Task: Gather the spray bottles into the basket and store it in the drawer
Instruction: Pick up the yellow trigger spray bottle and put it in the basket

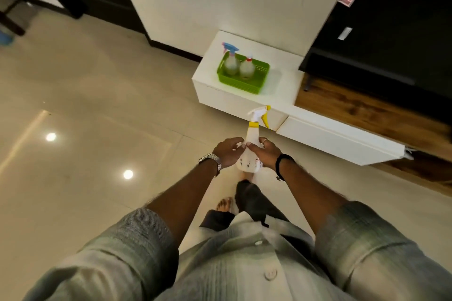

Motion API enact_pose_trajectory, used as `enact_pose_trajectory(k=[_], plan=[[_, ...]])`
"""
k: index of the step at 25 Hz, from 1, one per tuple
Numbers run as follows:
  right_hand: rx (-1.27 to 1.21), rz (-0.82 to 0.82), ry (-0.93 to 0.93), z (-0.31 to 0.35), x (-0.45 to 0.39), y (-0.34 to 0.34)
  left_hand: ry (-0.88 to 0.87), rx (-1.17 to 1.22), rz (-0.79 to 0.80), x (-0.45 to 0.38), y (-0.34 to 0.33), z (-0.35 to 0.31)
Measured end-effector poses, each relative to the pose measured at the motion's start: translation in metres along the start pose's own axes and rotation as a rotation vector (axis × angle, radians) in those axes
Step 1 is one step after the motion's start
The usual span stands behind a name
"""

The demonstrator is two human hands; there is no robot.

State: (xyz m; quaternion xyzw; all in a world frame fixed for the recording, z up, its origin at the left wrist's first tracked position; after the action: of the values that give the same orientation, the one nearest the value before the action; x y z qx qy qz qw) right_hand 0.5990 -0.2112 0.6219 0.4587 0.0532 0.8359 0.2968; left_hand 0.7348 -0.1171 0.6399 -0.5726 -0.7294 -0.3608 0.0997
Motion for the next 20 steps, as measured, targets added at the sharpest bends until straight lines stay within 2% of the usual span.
enact_pose_trajectory(k=[4, 8, 10, 14, 20], plan=[[0.019, 0.025, 0.052, 0.048, -0.026, -0.005, 0.001, 0.056, -0.045, -0.015, 0.043, -0.002], [-0.021, 0.038, 0.057, 0.074, -0.097, -0.001, 0.018, 0.042, -0.071, -0.054, 0.085, -0.01], [-0.031, 0.032, 0.055, 0.087, -0.146, 0.006, 0.026, 0.013, -0.079, -0.083, 0.106, -0.02], [-0.016, 0.011, 0.098, 0.172, -0.158, 0.038, 0.02, 0.001, -0.098, -0.144, 0.15, -0.055], [-0.113, -0.043, 0.117, 0.23, -0.232, 0.085, 0.025, 0.074, -0.083, -0.248, 0.199, -0.086]])
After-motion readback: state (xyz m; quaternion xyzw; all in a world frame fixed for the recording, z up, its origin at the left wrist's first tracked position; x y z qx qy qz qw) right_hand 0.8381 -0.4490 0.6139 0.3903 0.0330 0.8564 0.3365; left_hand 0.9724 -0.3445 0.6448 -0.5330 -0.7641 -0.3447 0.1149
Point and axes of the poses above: each hand's wrist, its own x-axis away from the middle knuckle, its own y-axis out of the back of the hand, z = x × y, the point moved 2 cm from there along -x, towards the middle knuckle, and after that the axes turned 5 degrees about x, right-handed, at the moved point
